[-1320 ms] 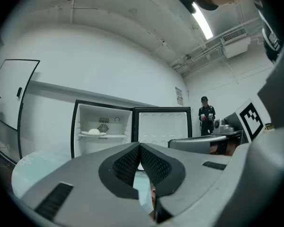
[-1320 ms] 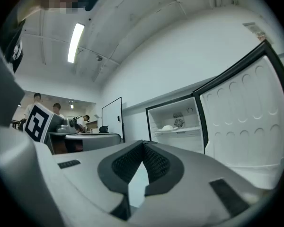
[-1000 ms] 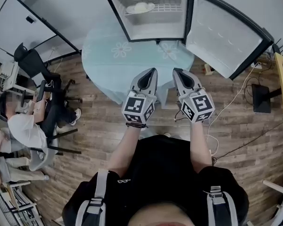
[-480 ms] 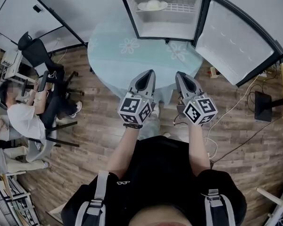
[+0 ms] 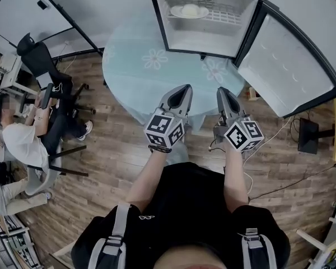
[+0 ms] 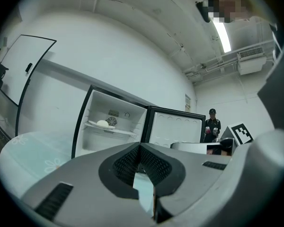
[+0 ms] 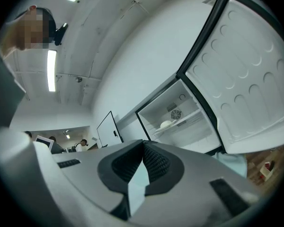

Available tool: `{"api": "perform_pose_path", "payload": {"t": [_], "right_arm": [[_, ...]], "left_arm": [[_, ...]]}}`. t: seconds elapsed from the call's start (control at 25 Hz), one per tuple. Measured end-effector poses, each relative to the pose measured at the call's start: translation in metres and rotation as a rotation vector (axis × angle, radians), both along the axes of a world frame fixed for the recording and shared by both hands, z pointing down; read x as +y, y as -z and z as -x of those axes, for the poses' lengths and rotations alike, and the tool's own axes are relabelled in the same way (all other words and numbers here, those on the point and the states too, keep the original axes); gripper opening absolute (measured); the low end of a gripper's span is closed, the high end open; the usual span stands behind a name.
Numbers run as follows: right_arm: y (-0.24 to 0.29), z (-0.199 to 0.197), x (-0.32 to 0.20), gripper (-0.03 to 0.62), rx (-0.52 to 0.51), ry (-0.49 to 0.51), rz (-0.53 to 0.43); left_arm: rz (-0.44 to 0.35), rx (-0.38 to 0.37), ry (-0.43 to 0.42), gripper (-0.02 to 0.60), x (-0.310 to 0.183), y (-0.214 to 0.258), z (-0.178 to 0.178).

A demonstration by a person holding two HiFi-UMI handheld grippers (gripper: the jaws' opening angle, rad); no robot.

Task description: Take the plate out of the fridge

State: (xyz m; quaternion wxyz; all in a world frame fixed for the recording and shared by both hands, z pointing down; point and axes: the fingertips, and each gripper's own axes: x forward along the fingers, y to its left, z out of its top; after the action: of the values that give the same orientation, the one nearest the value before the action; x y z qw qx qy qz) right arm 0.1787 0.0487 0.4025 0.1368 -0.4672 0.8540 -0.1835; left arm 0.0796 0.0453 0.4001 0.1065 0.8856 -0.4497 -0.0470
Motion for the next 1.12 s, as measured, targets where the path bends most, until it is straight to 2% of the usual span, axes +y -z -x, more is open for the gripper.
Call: {"api": "perform_pose_path", "payload": {"t": [0.32,0.44,0.52,0.76,0.88,1.08,1.12], "right_arm": [[-0.002,0.026,-0.079,0.006,0.002,-0.015,0.025],[-0.003,0.029,-0.111,0.005,-0.002,-0.056,0.042],[-0.003,0.032,-0.134,0.006,-0.017,-0.088,0.059],[0.01,0.056,-0.189,0.006,-0.017,-0.1,0.064],[0.013,0.056,-0.2,0.006,-0.07,-0.126,0.086],[0.018,0.049,-0.233,0.006,-0.145,-0.136,0.129],[0.018,0.047,-0.24,0.006,-0.156,-0.134,0.136]], "left_arm": [[0.038,0.062,-0.039,-0.006,-0.078,-0.004,0.016],[0.102,0.129,-0.085,-0.008,-0.109,-0.006,0.017],[0.136,0.146,-0.109,-0.008,-0.129,-0.006,0.021],[0.158,0.21,-0.095,-0.008,-0.192,0.003,0.038],[0.163,0.219,-0.091,-0.008,-0.217,-0.002,0.036],[0.169,0.292,-0.053,-0.008,-0.256,0.003,0.039],[0.17,0.31,-0.044,0.008,-0.264,0.004,0.04]]}}
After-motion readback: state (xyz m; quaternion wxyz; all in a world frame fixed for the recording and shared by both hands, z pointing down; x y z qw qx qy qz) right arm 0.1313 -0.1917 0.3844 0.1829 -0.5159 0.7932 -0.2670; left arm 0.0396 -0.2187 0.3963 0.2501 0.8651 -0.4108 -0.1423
